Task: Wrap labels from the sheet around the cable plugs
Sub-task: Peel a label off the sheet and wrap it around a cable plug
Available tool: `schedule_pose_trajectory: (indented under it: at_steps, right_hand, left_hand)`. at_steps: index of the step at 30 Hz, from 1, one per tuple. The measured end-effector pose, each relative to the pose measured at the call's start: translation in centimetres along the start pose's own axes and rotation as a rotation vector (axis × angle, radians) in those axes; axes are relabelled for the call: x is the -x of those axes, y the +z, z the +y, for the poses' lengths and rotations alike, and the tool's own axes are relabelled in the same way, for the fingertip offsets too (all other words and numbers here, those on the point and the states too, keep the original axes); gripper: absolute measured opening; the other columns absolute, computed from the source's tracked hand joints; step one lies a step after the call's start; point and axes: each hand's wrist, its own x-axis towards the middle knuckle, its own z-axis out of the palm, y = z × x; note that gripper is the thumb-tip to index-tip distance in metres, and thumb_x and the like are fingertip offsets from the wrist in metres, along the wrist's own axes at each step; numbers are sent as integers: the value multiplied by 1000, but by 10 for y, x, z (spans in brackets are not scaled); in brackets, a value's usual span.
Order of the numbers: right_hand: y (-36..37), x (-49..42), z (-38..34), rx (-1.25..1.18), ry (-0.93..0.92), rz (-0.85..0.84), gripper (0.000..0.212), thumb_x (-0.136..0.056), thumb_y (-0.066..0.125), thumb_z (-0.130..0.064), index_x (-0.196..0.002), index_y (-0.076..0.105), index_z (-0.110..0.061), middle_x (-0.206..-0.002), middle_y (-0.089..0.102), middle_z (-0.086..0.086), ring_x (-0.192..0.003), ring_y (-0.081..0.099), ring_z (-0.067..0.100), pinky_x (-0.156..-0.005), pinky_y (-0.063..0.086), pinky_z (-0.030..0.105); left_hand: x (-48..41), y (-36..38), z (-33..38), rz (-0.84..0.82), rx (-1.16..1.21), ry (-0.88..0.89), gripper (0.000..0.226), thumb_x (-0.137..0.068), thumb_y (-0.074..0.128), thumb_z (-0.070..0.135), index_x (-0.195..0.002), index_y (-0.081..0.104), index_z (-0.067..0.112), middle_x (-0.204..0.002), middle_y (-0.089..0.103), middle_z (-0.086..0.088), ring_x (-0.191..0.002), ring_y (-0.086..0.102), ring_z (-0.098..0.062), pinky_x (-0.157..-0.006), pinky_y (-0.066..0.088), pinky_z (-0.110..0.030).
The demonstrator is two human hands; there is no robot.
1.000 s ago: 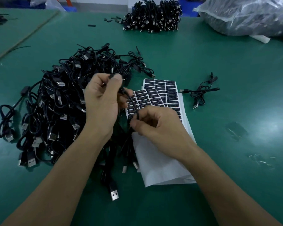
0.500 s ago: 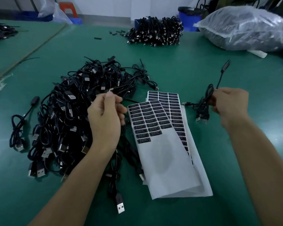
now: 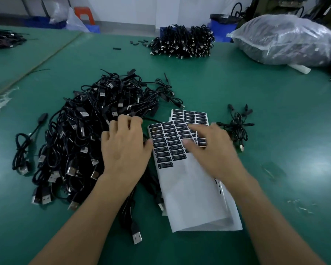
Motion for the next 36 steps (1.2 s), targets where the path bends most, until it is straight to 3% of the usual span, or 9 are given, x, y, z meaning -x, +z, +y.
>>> schedule_pose_trajectory:
  at_steps: [2,5,13,18,22,27,32,34,36]
  right_hand:
    - [8,10,-1,129,-82,-126,66,-83,35,-80,-144,38,-54,-147,36,-10,-136,20,10,-107,19,38]
    - [10,18,5,216,-93,-167,76,-77,22,-88,-145,34,-57,-157,22,-13,-138,3,4,-111,9,43]
    - [7,20,9,177,22,-67,74,-80,46,-80,-144,45,-44,-153,31,-6,-138,12,10,-113,14,46]
    - [8,21,8,148,15,-33,72,-78,50,-79,-141,50,-43,-149,35,-8,-136,16,9,-111,16,43]
    - [8,23,5,154,0,-27,70,-78,52,-77,-139,52,-43,-147,38,-8,-135,19,11,-109,16,42]
    - [9,23,1,180,-12,-9,69,-79,53,-78,-138,53,-42,-144,41,-9,-136,24,15,-107,17,40]
    - [9,22,1,150,-21,-42,71,-80,47,-79,-139,52,-41,-142,42,-12,-133,23,9,-99,11,30]
    - [9,22,0,142,-34,-22,71,-79,44,-80,-138,54,-39,-140,44,-12,-132,24,10,-96,11,28]
    - [9,23,-2,140,-53,20,71,-79,43,-79,-135,57,-38,-137,47,-12,-131,28,12,-96,13,29]
  left_hand:
    - [-4,-1,1,-6,1,-53,53,-92,64,48,-133,55,14,-129,56,-11,-120,52,-35,-96,43,-48]
    - [-8,-1,0,-48,-62,-85,49,-100,52,47,-135,53,13,-127,62,-12,-119,55,-35,-97,41,-48]
    - [-9,-2,-5,-20,47,-58,29,-102,54,28,-126,64,15,-115,67,-7,-111,59,-32,-94,44,-46]
    - [-8,-1,-4,-31,15,-66,25,-97,63,37,-117,64,20,-115,57,-8,-111,54,-32,-95,42,-46]
    - [-6,-3,-4,108,169,-3,19,-99,60,37,-104,61,19,-99,60,0,-93,58,-29,-83,46,-47]
    - [-2,-10,-1,358,503,45,25,-106,47,38,-111,56,15,-85,68,7,-67,66,-23,-60,55,-46]
    - [-2,-18,3,571,545,175,25,-107,42,30,-113,55,9,-84,65,7,-71,70,-28,-75,53,-55]
    - [-6,-20,3,558,544,213,27,-108,44,29,-113,56,6,-88,66,10,-74,71,-26,-80,52,-58]
    - [-7,-24,6,454,582,230,24,-108,42,36,-115,53,16,-90,67,18,-78,72,-19,-79,55,-55]
